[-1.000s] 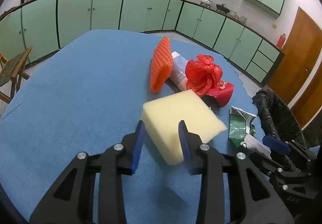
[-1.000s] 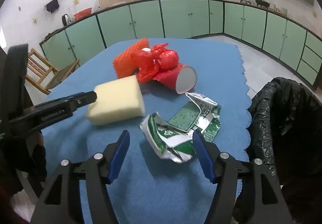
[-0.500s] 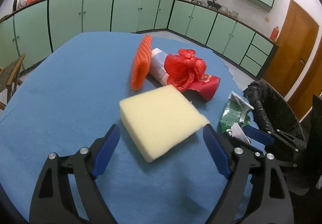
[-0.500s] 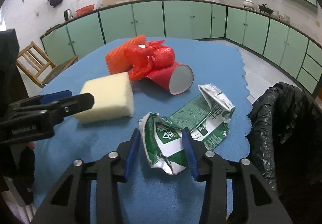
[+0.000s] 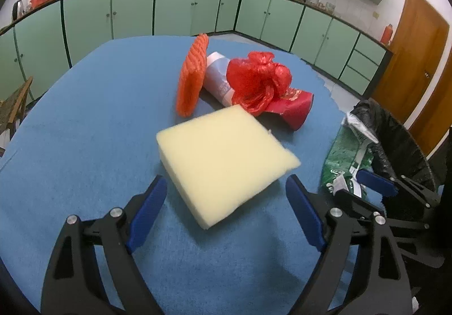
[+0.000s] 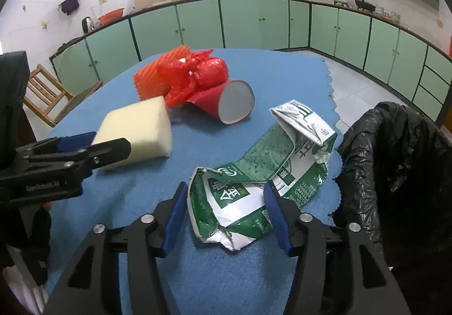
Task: Collect trash
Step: 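Grasp the yellow sponge with the left tool while the right tool lifts the green packet, then carry the yellow sponge and green packet over the bin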
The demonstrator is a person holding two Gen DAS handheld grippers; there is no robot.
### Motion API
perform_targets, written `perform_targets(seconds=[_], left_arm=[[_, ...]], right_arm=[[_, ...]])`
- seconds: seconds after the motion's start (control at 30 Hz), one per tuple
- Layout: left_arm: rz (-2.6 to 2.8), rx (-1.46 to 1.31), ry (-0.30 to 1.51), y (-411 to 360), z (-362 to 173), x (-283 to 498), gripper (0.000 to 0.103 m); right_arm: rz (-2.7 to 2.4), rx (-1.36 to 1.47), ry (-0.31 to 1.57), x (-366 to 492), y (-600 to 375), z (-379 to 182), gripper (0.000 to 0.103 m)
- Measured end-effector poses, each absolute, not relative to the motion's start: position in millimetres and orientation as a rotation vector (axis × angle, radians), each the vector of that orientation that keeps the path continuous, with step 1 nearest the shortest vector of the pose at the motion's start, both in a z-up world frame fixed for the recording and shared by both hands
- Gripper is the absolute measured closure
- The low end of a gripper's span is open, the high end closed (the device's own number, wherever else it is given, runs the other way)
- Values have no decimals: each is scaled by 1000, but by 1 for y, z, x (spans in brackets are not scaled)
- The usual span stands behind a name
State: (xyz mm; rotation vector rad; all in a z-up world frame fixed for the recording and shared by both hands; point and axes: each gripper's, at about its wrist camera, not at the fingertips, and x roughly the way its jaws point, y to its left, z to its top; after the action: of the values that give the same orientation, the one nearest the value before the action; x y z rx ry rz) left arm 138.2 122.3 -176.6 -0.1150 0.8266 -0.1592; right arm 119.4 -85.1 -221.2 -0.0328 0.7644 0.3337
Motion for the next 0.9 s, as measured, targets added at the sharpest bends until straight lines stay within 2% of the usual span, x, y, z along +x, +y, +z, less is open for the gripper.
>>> perform_targets(seconds=[0.07, 0.17, 0.37, 0.43, 0.47, 0.57, 0.6, 0.83, 0.9], left_arm=[[-160, -109, 837, 121, -180, 139, 29], [-155, -116, 850, 123, -183, 140, 33], [-154, -122, 839, 125, -183, 139, 39], [-154, -130, 839, 127, -182, 139, 42], [-154, -133, 837, 127, -182, 138, 42], [-151, -134, 825, 128, -179, 139, 45], [-149, -133, 818, 128, -178, 138, 46], [-164, -131, 747, 127, -157, 133, 50], [-171, -129, 726, 125, -149, 131, 50]], right_arm=[[334, -44, 766, 118, -83, -222, 44], [318, -85, 767, 115, -79, -222, 31], [287, -90, 762, 118, -83, -223, 31], [283, -74, 761, 121, -87, -222, 40], [281, -66, 761, 122, -88, -222, 48], [282, -49, 756, 125, -94, -219, 60], [281, -50, 748, 125, -95, -217, 70], [307, -17, 679, 123, -104, -188, 86], [323, -3, 657, 123, -105, -176, 96]])
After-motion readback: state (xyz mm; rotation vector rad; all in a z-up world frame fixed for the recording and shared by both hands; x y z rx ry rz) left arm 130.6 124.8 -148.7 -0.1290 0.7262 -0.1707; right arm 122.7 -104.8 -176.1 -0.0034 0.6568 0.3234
